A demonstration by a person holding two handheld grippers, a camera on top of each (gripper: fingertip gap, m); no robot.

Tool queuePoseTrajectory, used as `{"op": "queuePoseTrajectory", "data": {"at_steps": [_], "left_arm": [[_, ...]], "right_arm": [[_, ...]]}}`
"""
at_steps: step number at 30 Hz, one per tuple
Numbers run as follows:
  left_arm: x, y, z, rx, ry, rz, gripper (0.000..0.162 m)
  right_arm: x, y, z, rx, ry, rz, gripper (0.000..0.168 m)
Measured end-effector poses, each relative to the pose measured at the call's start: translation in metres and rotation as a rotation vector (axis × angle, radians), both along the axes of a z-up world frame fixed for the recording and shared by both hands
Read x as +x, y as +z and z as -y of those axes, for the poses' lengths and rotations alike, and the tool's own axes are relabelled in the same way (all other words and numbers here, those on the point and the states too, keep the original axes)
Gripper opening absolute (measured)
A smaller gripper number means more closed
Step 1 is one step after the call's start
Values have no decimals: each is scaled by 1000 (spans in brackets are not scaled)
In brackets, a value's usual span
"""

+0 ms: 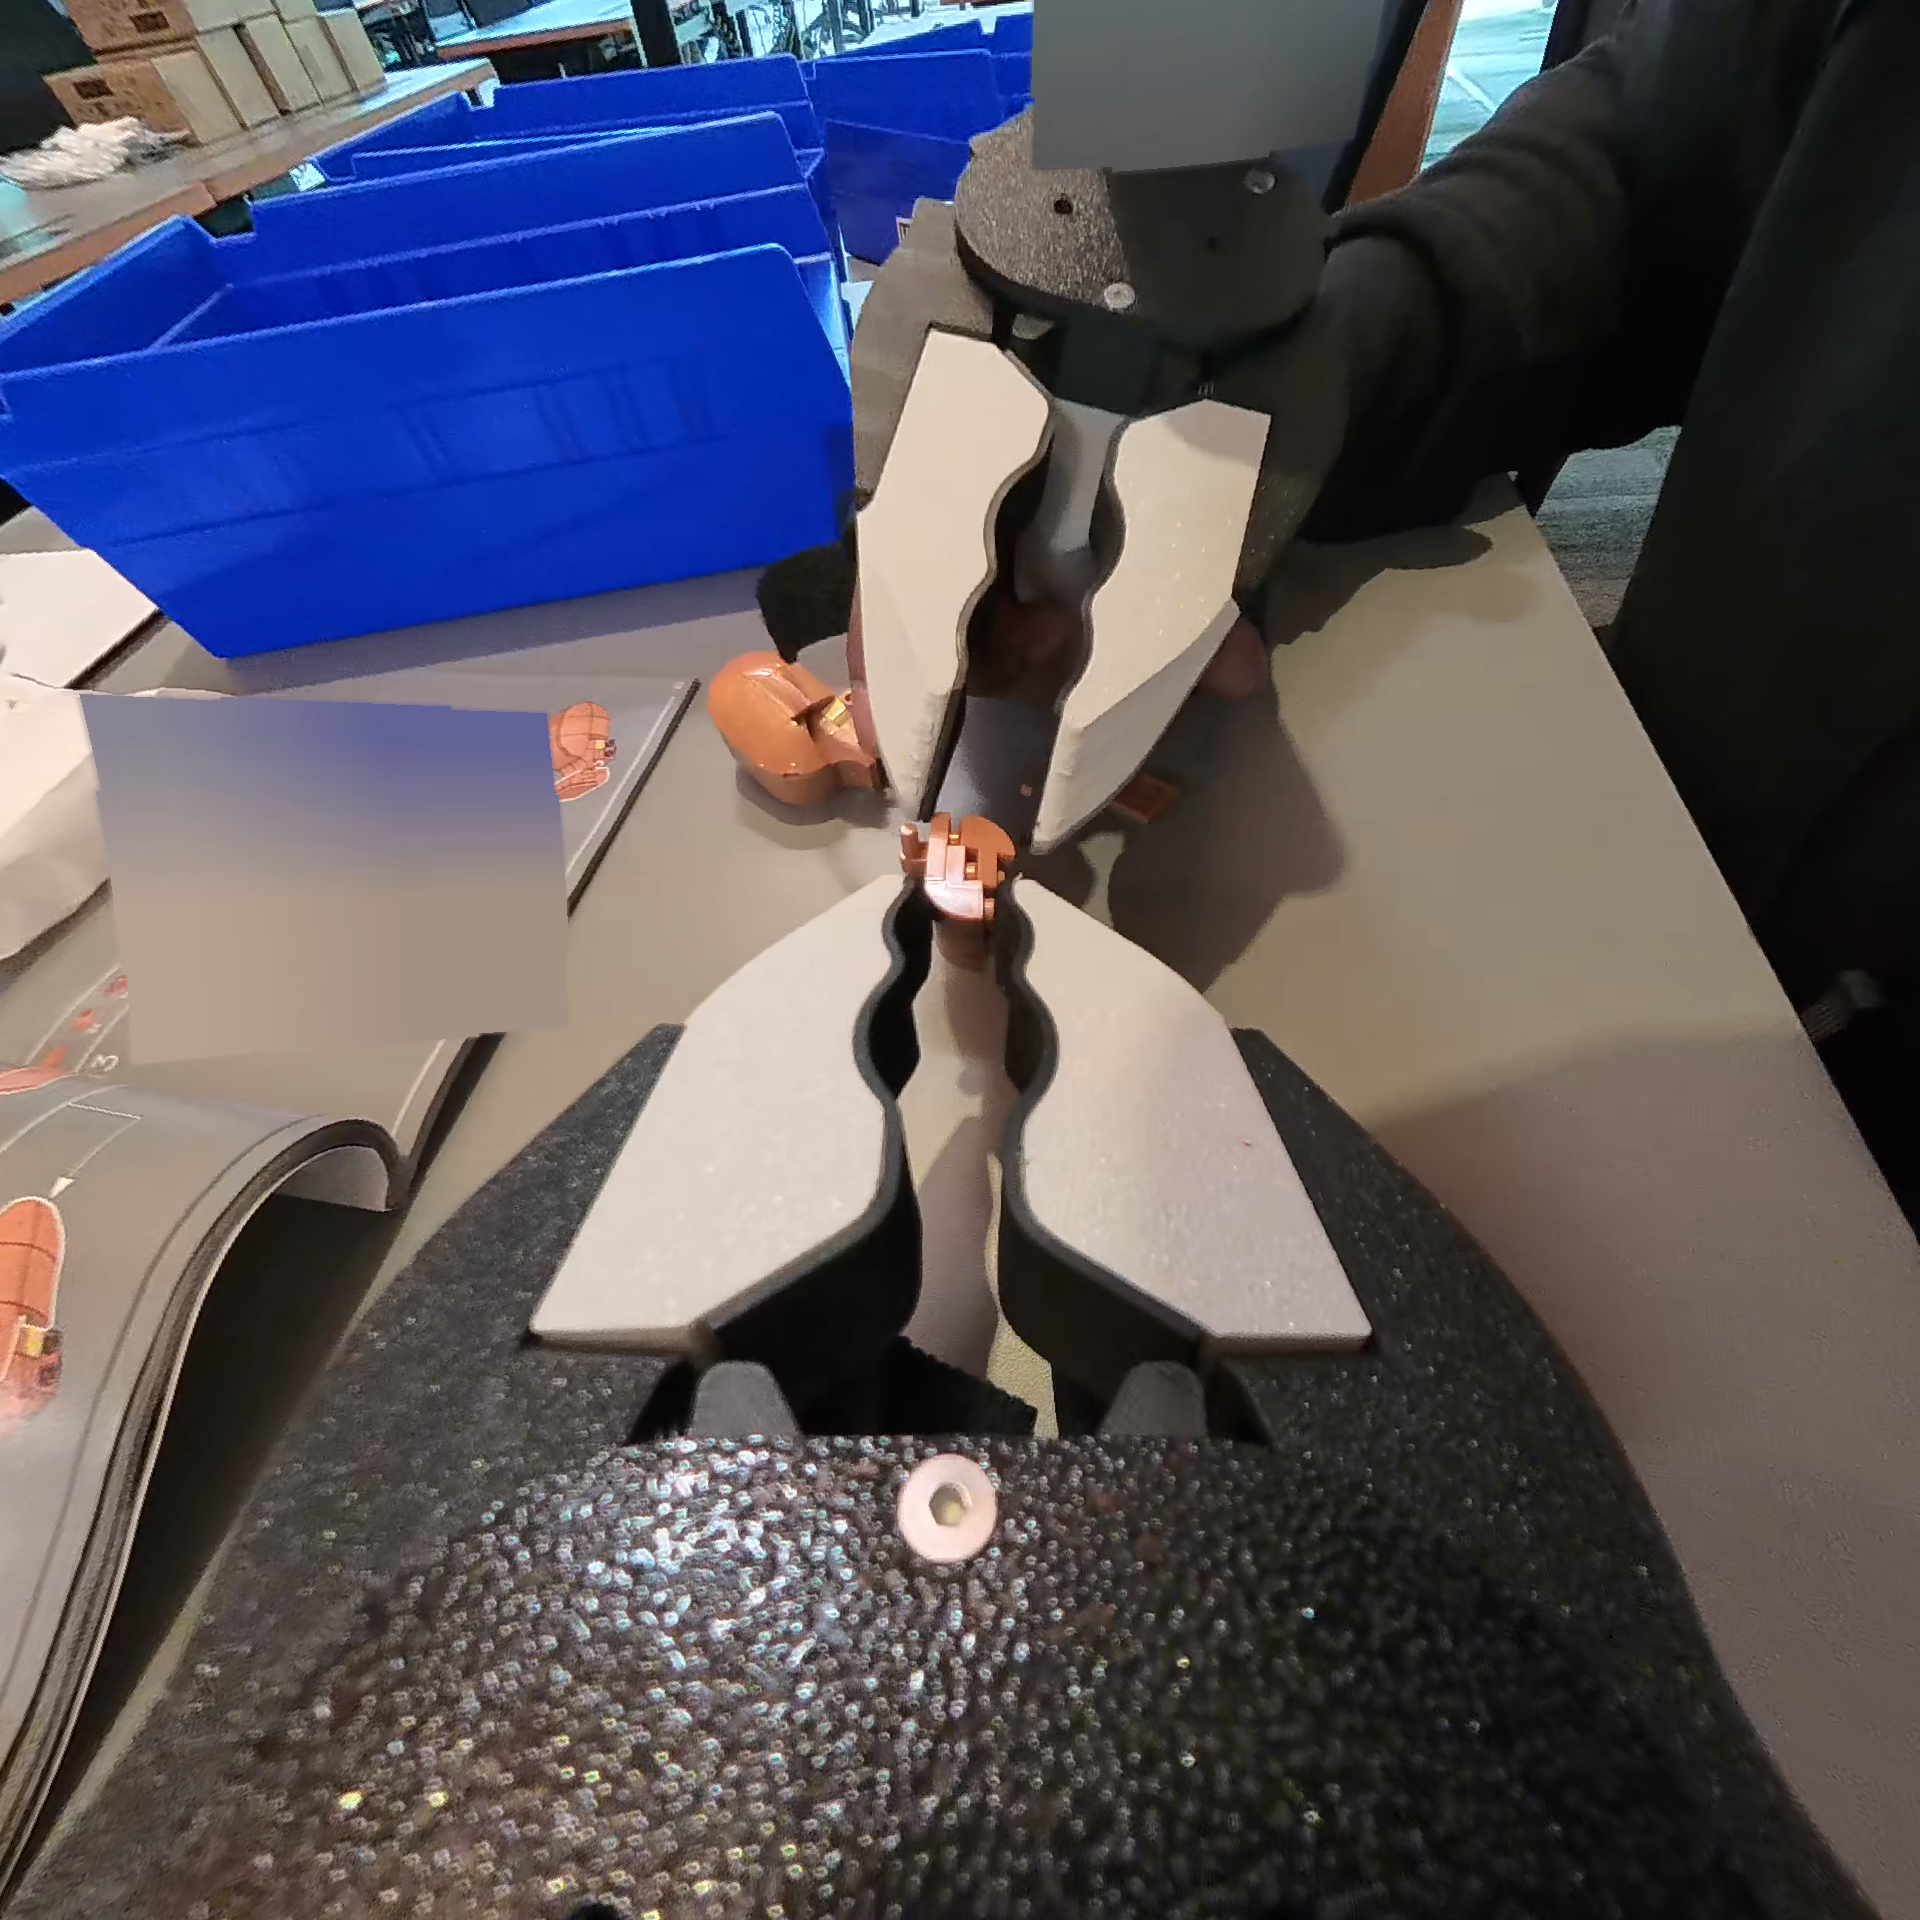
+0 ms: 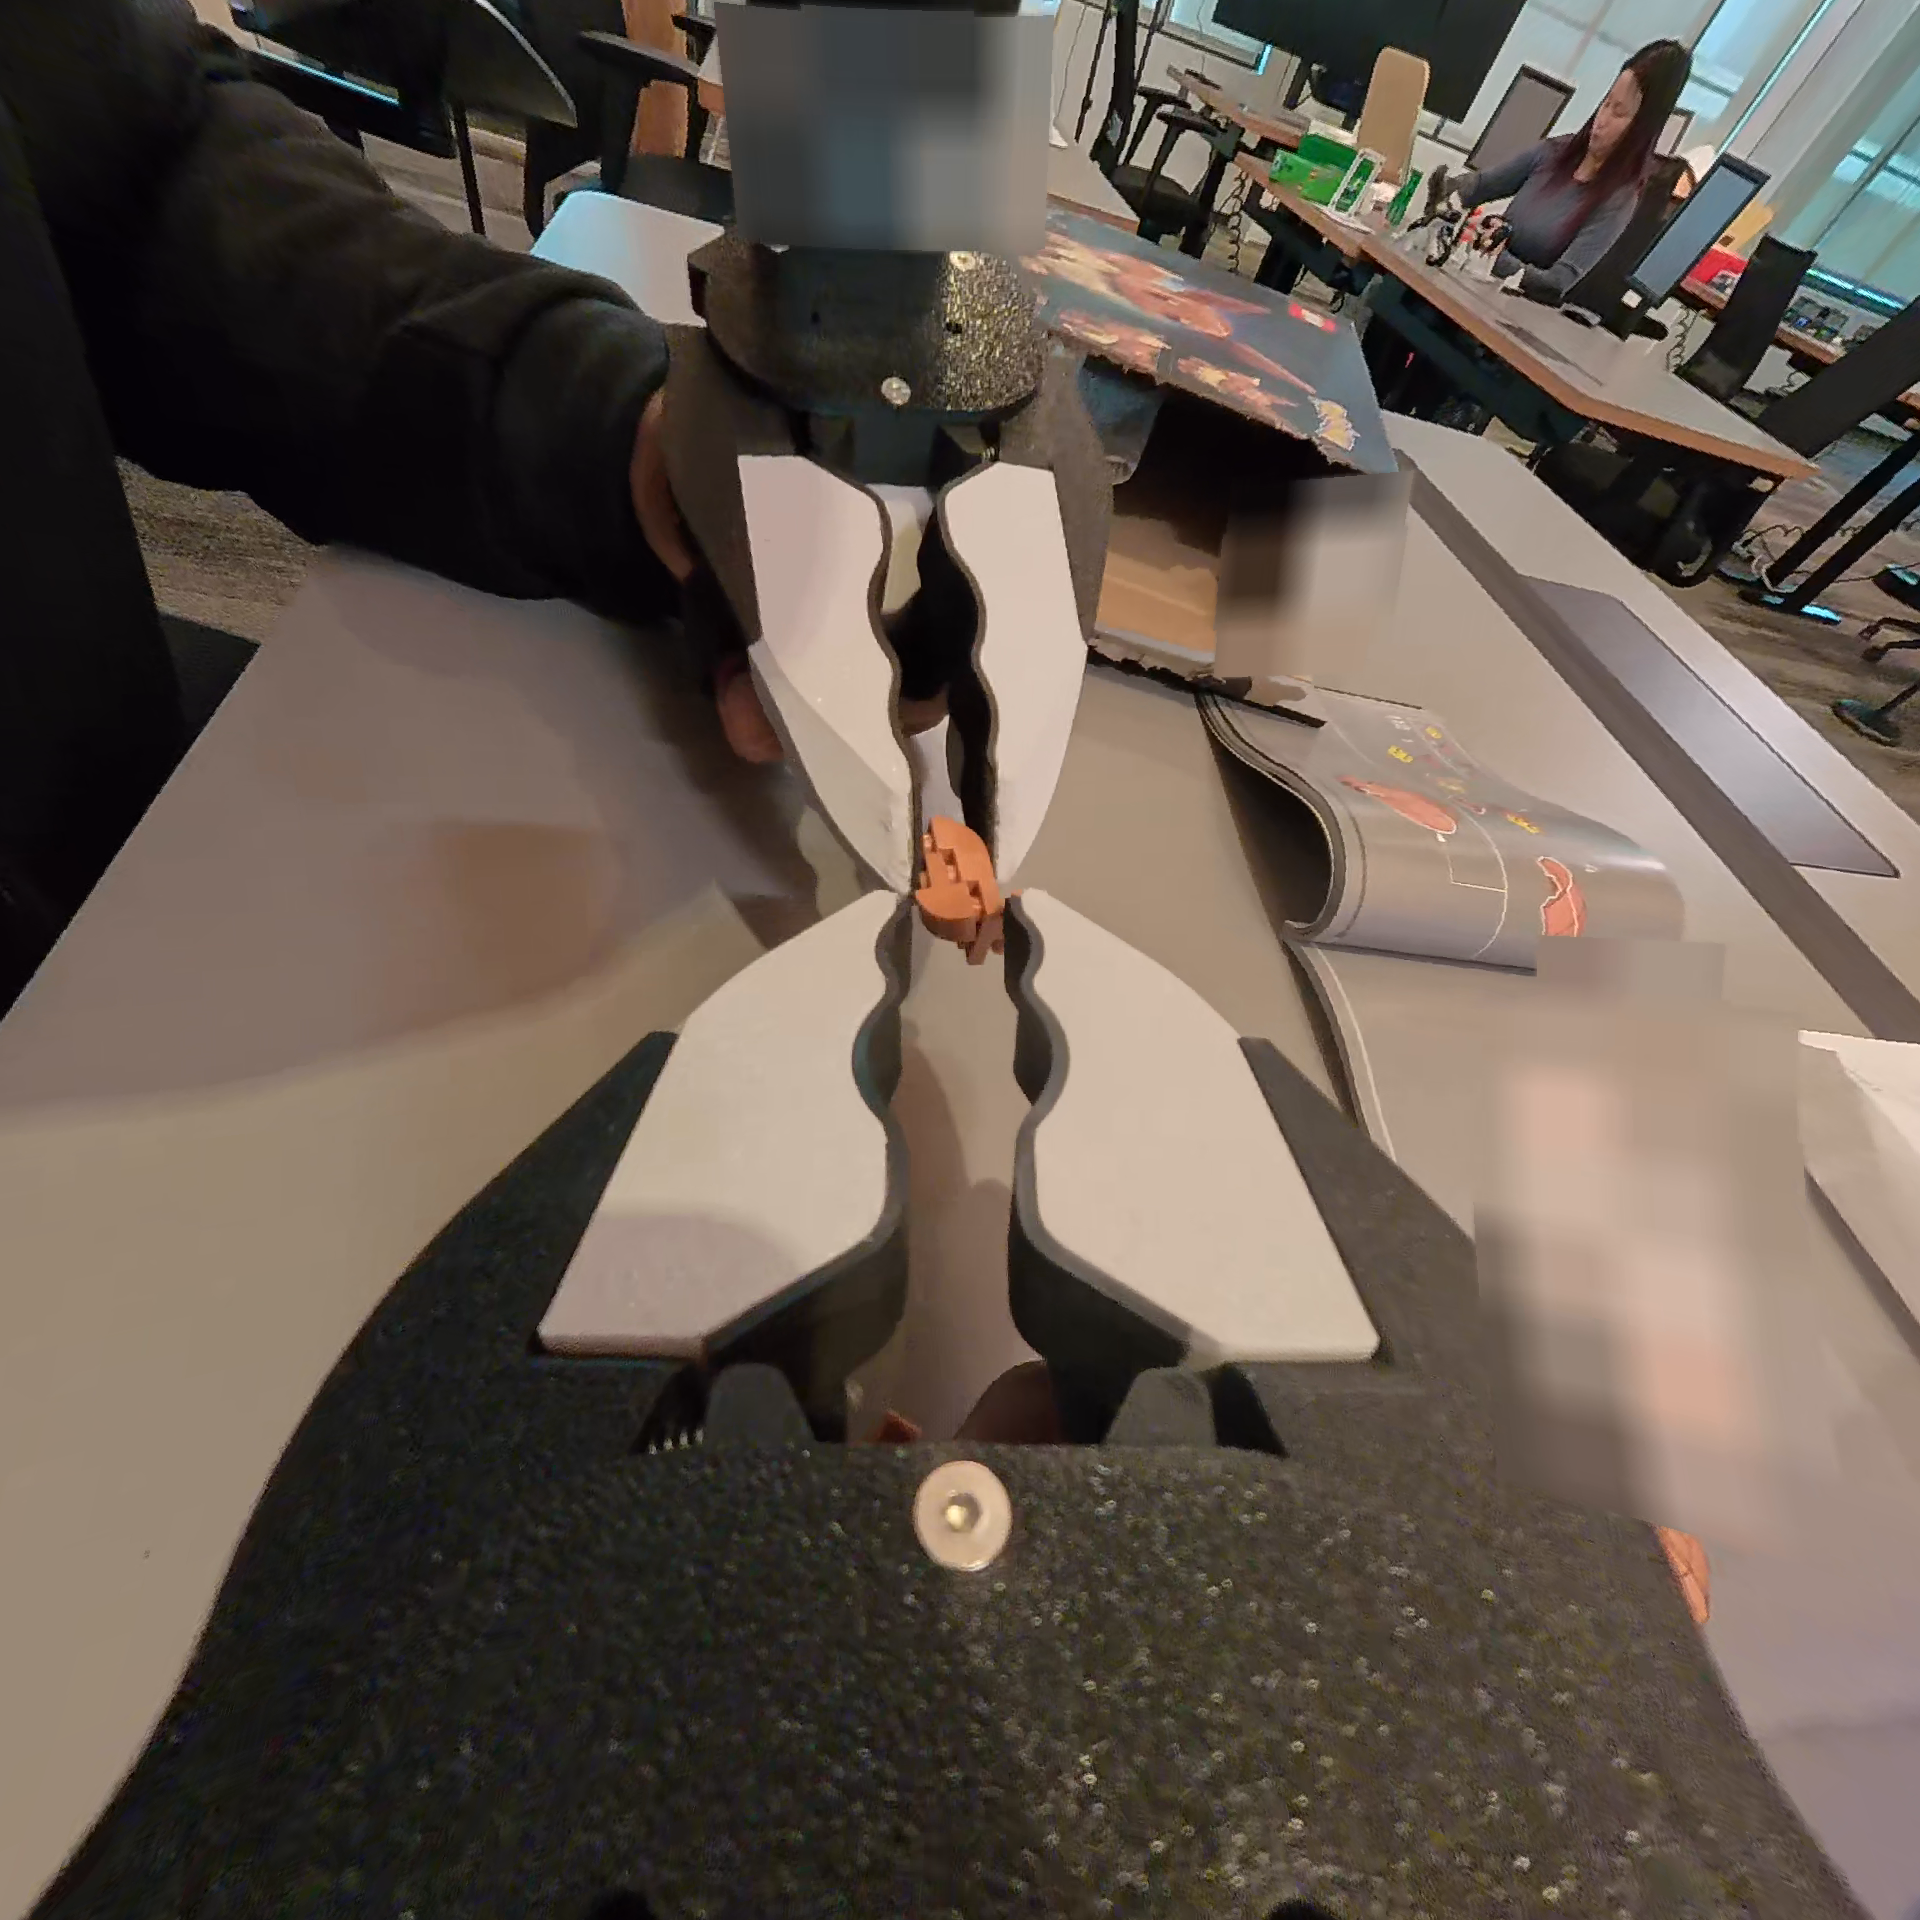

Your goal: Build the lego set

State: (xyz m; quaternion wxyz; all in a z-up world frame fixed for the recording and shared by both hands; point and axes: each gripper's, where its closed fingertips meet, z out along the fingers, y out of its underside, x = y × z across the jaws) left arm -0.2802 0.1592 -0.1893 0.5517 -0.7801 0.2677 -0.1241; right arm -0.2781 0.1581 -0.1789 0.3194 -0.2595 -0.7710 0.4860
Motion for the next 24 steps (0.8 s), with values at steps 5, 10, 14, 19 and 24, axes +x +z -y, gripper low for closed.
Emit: {"op": "queuePoseTrajectory", "data": {"at_steps": [5,10,14,19,24], "left_arm": [[1,0,0,-3,-3,8,12],[4,-1,0,-7,-11,-3,12],[4,-3,0,-12,-12,-17,12],[5,-4,0,-8,-8,-40,12],[5,-8,1,4,-10,-100,12]], "right_arm": [[0,0,0,-2,-4,-2,15],[2,-1,1,-7,13,8,14],[2,-2,1,-16,20,23,14],[3,-3,2,-19,24,36,13],[4,-6,2,-19,35,67,13]]}}
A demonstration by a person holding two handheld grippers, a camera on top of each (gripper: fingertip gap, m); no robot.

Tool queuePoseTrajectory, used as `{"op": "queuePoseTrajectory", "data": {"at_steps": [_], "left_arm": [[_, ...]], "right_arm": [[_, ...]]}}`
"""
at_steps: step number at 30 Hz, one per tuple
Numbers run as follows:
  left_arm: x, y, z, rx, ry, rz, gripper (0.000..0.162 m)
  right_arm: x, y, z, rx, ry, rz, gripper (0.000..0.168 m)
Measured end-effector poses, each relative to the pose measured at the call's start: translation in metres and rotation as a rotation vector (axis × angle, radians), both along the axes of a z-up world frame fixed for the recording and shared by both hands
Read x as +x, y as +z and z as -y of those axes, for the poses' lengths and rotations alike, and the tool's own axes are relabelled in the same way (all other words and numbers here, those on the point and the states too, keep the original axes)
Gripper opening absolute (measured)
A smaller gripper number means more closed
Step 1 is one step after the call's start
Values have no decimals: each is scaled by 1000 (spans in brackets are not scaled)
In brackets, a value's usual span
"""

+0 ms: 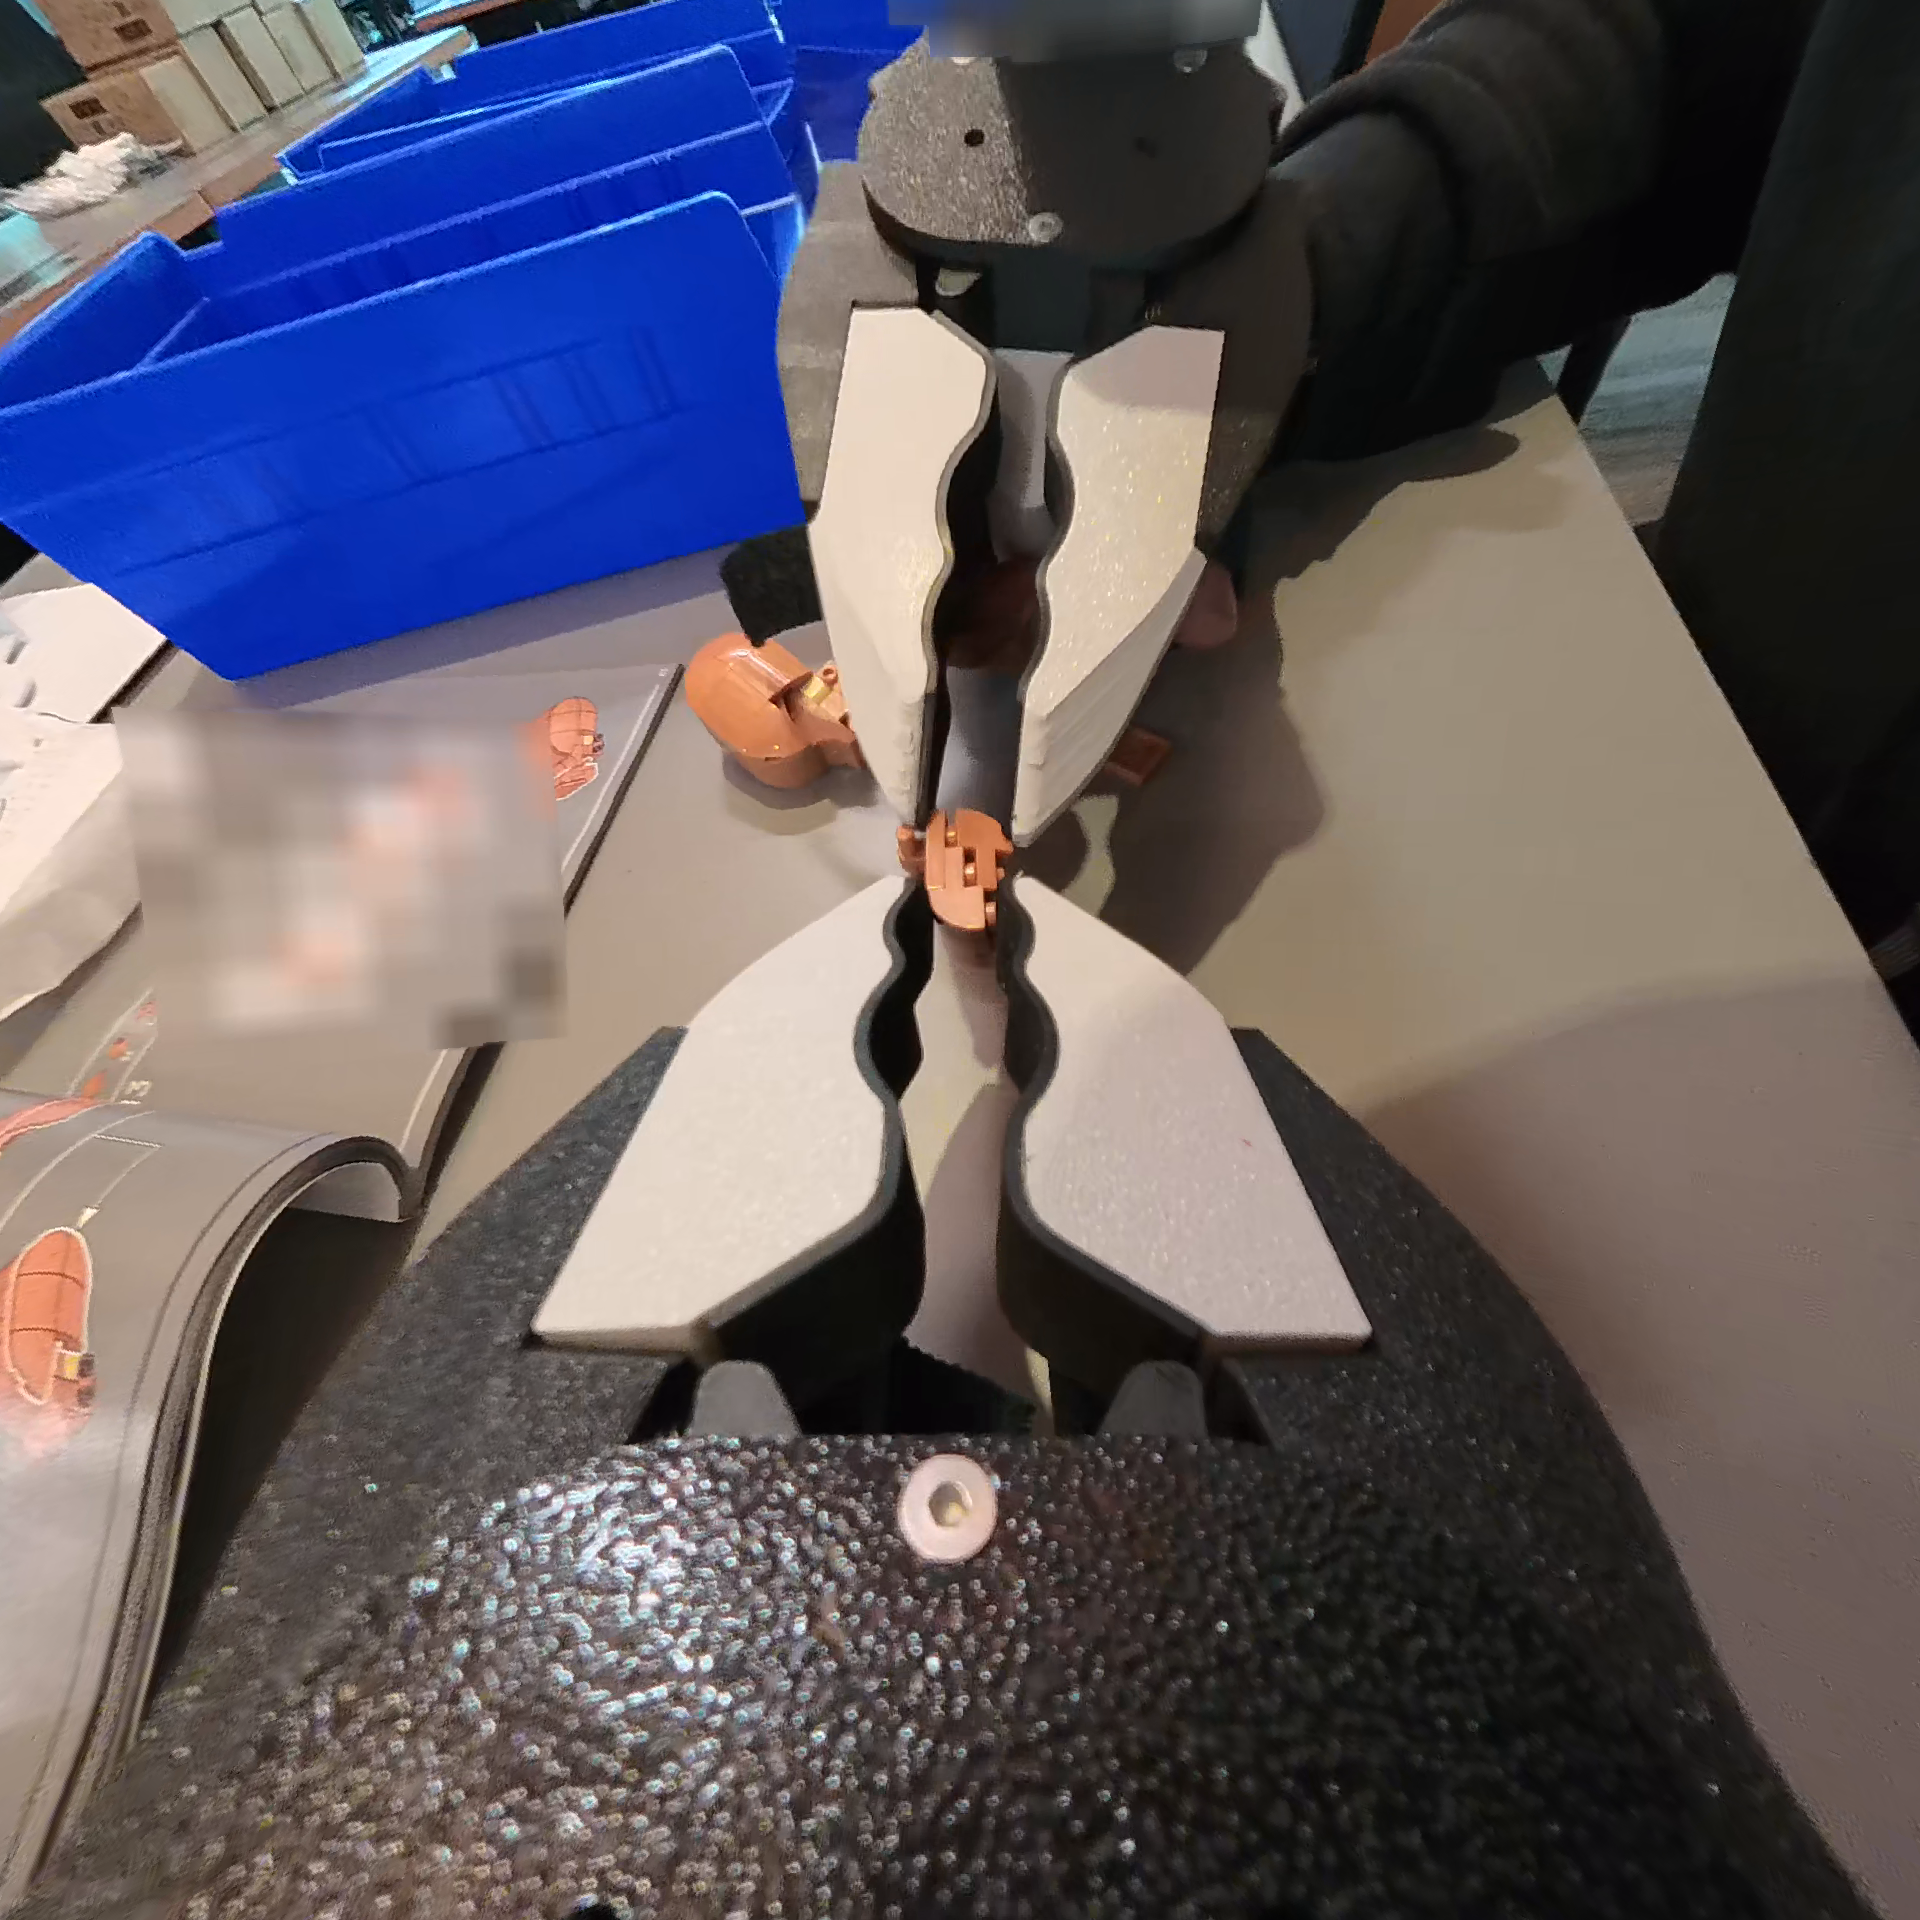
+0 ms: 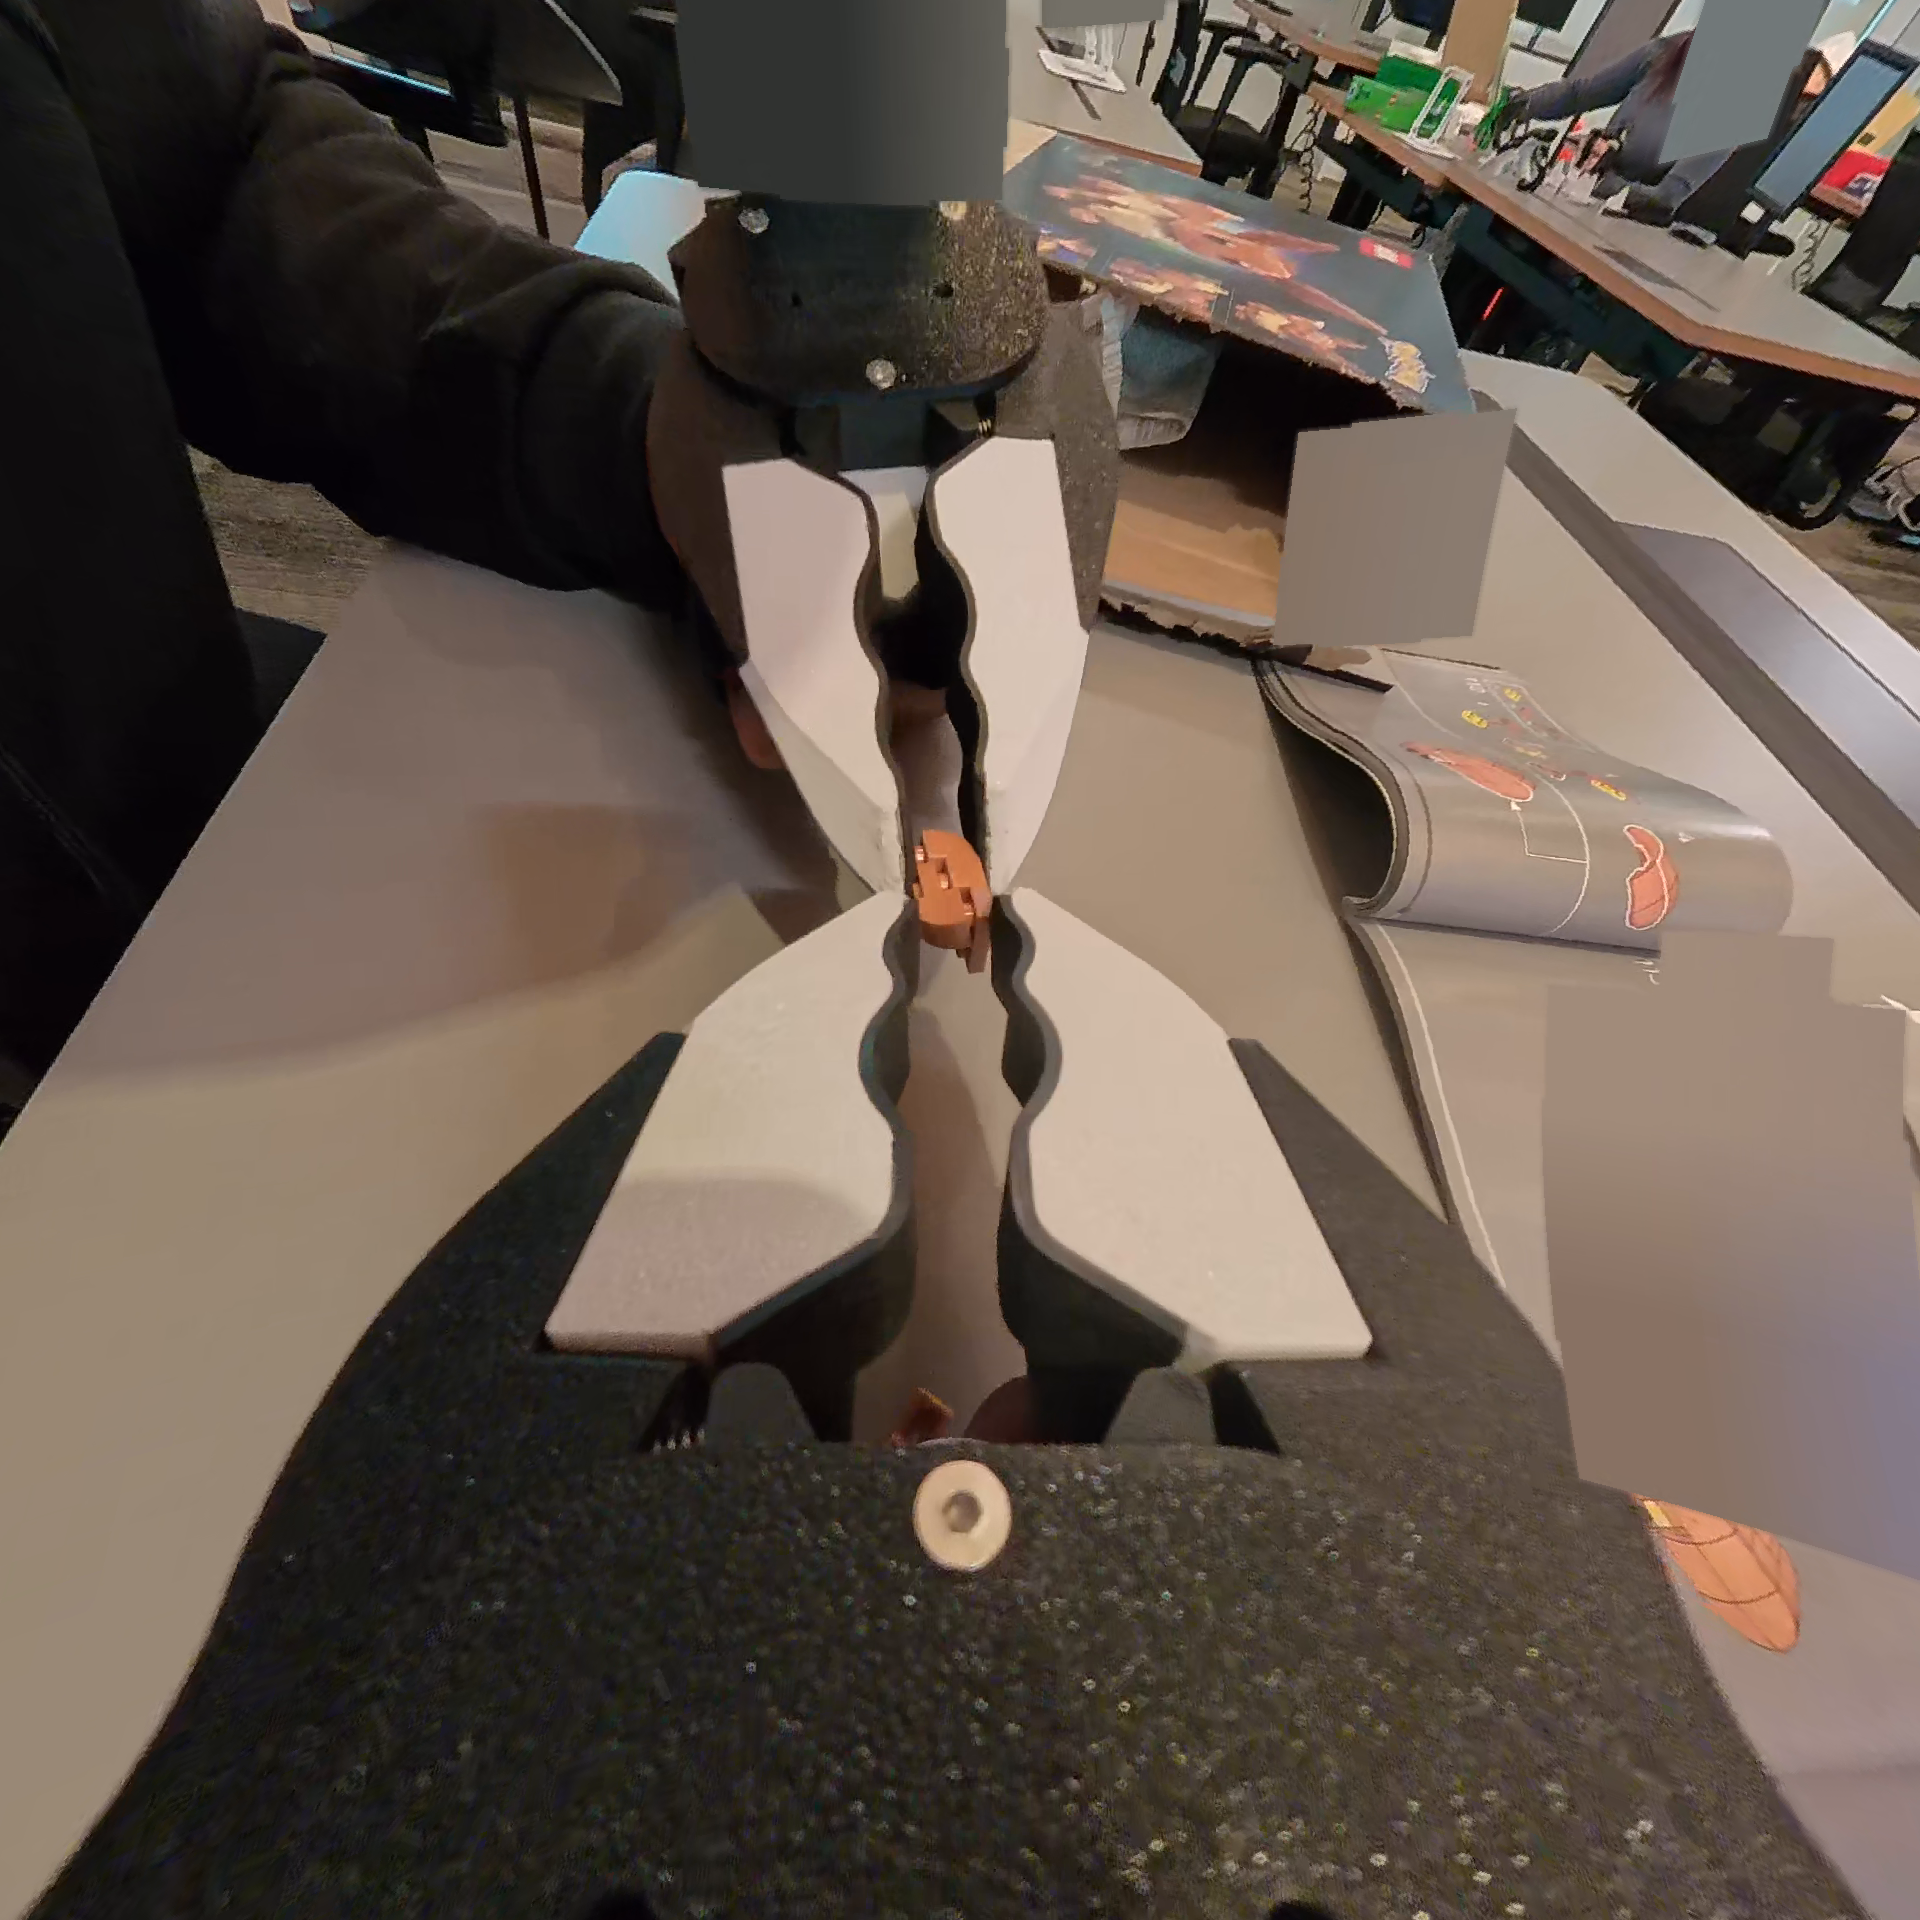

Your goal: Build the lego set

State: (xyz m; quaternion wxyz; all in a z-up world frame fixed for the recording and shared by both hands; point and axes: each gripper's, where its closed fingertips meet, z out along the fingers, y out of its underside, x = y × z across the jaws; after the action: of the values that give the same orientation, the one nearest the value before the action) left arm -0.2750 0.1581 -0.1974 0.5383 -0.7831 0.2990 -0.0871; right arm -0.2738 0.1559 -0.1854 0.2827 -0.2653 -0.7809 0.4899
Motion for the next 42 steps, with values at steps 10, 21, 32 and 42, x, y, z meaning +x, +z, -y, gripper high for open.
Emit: {"op": "queuePoseTrajectory", "data": {"at_steps": [10,21,32,42], "left_arm": [[-4,1,0,-62,14,102,12],[-2,2,-1,-80,12,138,12],[-2,-4,-1,-36,30,-15,12],[-7,5,-6,7,78,18,14]], "right_arm": [[-5,-1,-2,58,-34,-69,17],[-5,0,-2,36,-44,-57,18],[-3,-5,-2,-6,-28,35,14],[-8,2,-8,-102,-62,58,14]]}}
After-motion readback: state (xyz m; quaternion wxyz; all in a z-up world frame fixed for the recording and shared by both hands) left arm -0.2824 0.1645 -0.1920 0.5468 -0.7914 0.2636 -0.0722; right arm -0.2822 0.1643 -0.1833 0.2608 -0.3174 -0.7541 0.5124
